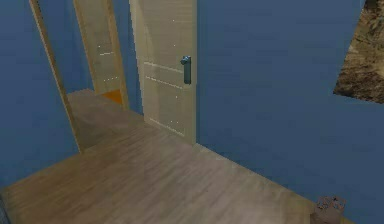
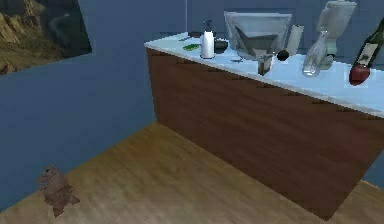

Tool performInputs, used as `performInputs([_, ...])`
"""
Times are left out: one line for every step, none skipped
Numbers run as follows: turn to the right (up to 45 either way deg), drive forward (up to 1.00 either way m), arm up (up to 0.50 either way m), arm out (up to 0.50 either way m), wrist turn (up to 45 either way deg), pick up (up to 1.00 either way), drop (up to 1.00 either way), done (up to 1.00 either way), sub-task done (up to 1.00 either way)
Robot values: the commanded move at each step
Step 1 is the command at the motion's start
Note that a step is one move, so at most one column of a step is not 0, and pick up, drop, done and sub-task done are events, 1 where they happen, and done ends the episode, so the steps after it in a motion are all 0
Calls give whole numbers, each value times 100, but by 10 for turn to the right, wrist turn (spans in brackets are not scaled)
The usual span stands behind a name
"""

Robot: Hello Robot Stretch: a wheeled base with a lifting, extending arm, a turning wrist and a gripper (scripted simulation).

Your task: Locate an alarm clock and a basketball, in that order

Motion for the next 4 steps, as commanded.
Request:
performInputs([-30,0,0,0,0,0,0,0,0])
performInputs([0,30,0,0,0,0,0,0,0])
performInputs([-180,0,0,0,0,0,0,0,0])
performInputs([0,100,0,0,0,0,0,0,0])
